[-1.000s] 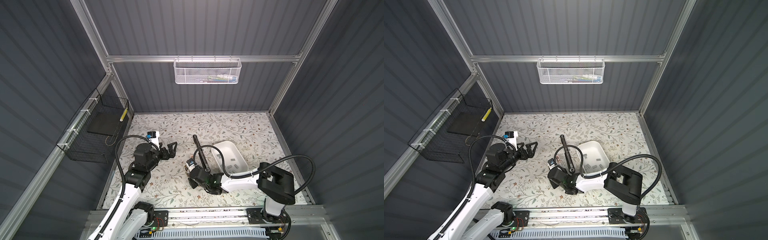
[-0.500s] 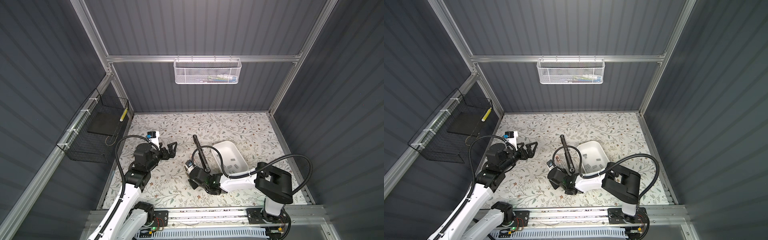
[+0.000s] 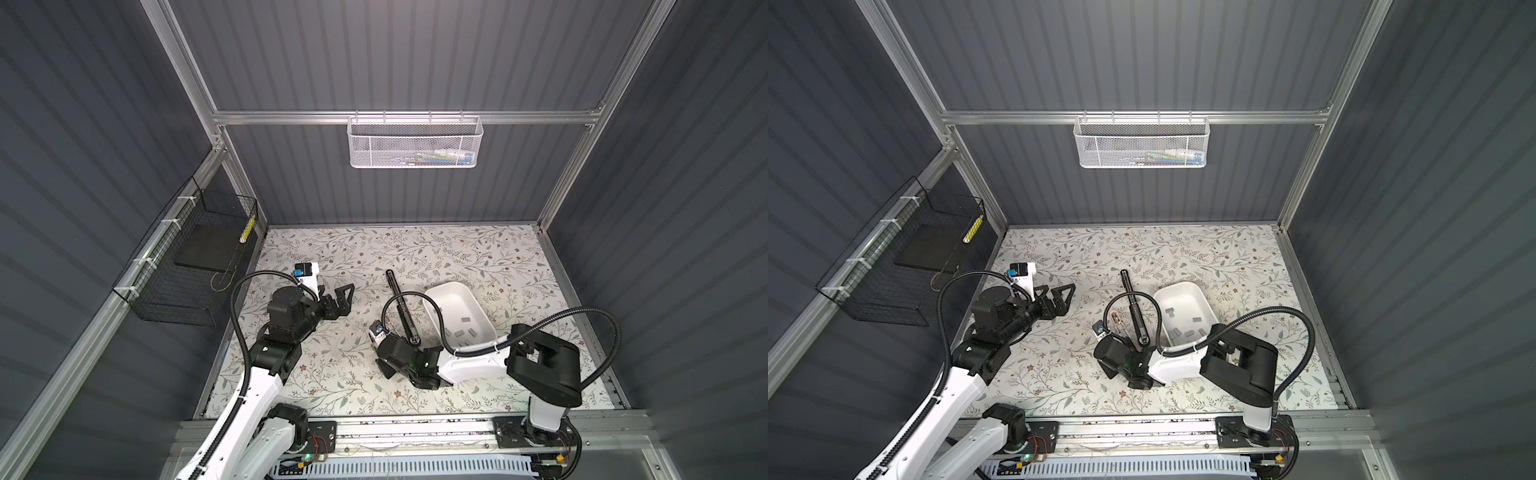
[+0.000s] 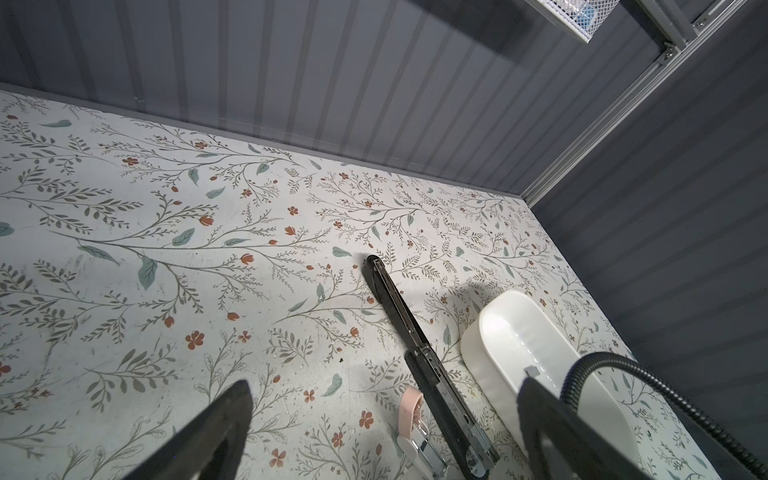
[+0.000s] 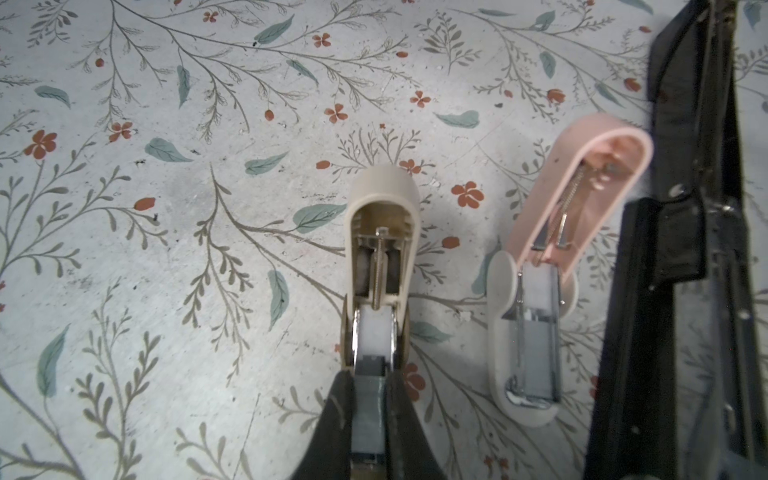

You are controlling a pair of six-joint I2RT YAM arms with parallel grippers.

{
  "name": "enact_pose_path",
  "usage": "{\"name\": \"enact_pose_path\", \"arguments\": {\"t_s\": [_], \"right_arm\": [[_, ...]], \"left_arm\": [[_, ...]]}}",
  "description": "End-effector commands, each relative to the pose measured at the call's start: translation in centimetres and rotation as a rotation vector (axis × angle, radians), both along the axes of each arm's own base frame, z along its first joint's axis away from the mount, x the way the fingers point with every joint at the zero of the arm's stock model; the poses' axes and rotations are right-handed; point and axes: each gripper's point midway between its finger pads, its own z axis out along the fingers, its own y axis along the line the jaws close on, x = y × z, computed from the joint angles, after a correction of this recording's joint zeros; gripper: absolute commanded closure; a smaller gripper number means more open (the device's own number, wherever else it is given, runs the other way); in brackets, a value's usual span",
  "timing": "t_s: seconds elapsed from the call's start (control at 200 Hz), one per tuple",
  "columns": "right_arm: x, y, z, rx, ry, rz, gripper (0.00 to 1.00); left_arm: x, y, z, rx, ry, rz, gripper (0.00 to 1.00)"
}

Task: Load the staples into the stapler
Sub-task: 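Lower and press the strip into the beige stapler channel with the right gripper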

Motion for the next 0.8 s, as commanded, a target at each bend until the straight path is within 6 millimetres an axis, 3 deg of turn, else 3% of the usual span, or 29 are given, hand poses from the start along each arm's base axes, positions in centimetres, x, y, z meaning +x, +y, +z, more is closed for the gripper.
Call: {"name": "enact_pose_path", "arguments": {"t_s": [0.0,0.28,0.795], "right_arm": [[0.3,0.1,0.5,-0.014,-0.022,-0.002,1.0],[0.0,0.2,1.6,0.005,-0.035,0.022,1.0],[0.1,0.0,0.9,-0.019,-0.049,0.033,1.0]], "left_arm": [[-0.2,0.2,0.1,-0.006,-0.002,0.009,0.0],[-0.2,0.3,0.1,-0.006,-0.002,0.01,0.01],[-0.2,0.3,0.2,-0.004,-0.002,0.012,0.0]]}}
